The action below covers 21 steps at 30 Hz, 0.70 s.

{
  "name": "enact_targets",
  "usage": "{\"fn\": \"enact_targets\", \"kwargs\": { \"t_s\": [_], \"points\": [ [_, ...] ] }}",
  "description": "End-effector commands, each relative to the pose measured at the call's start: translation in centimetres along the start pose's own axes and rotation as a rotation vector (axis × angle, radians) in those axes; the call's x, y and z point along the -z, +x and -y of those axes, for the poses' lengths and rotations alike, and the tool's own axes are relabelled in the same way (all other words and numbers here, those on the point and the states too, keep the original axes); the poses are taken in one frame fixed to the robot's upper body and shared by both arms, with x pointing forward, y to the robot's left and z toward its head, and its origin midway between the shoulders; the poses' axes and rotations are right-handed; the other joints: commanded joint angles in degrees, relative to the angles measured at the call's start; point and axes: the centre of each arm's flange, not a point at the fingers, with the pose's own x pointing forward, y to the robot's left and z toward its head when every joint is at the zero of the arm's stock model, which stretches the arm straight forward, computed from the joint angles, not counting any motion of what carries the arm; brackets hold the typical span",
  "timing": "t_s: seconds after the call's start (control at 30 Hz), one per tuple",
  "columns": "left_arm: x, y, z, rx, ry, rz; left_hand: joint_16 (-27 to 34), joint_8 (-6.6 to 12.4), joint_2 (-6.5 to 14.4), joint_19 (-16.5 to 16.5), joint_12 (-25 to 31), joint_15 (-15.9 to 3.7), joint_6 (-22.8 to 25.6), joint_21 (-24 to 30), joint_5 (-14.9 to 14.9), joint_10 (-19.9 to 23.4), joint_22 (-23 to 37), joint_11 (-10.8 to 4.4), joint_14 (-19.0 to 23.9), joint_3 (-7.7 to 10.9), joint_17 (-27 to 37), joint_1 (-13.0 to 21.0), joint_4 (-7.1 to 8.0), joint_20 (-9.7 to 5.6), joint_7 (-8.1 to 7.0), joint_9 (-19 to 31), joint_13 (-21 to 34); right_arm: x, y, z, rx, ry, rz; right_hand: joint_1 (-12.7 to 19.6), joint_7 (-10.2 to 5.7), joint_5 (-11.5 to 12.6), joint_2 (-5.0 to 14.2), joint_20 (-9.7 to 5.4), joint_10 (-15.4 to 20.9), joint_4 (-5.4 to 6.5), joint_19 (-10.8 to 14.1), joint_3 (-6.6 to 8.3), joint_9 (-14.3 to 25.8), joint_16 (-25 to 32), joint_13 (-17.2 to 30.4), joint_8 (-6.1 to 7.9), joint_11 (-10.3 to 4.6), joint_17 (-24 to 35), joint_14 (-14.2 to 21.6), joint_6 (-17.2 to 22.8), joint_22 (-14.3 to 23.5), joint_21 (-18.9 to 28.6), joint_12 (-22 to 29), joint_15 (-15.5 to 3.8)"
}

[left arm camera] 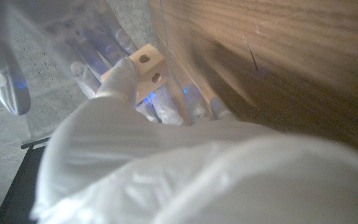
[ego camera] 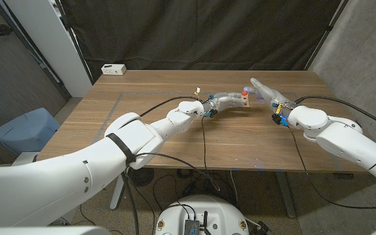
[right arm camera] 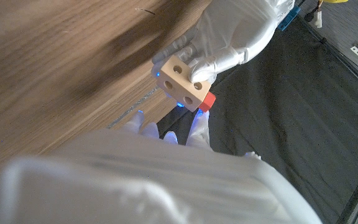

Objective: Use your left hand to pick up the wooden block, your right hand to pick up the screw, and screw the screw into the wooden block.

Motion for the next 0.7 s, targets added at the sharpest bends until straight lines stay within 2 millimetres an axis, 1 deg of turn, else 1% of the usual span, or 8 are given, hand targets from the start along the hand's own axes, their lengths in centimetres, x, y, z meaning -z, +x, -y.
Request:
{"fn": "enact_targets", "kwargs": {
  "t_s": [0.03,0.7],
  "points": [
    [0.12,-0.23,0.24,0.013,0.002,0.021,0.1,0.47,0.7,0.2,0.3,-3.17,2.8,0.4,0.3,0.7,0.2,0.11,0.7,0.36,0.2,-0.2,0.29,-0.25,2.20,0.3,0.2,0.17,0.07,-0.31,-0.007,0.007,0.002,0.6,0.23,0.4,1.36,0.32,-2.7,-0.05,0.3,0.33,0.0,0.1,0.1,0.08,0.27,-0.1,-7.0,-0.1,0.0,0.1,0.3,0.42],
    [0.27,-0.02,0.25,0.001,-0.005,0.001,0.1,0.53,0.7,0.3,0.4,-3.29,2.9,0.4,0.3,0.7,0.2,0.11,0.8,0.38,0.2,-0.3,0.33,-0.29,2.26,0.3,0.2,0.39,-0.18,-0.30,-0.010,0.005,-0.005,0.6,0.14,0.4,1.38,0.35,-2.6,-0.05,0.3,0.36,0.0,0.1,0.1,0.13,0.30,-0.1,-6.9,0.0,0.0,0.2,0.3,0.39]
  ]
}}
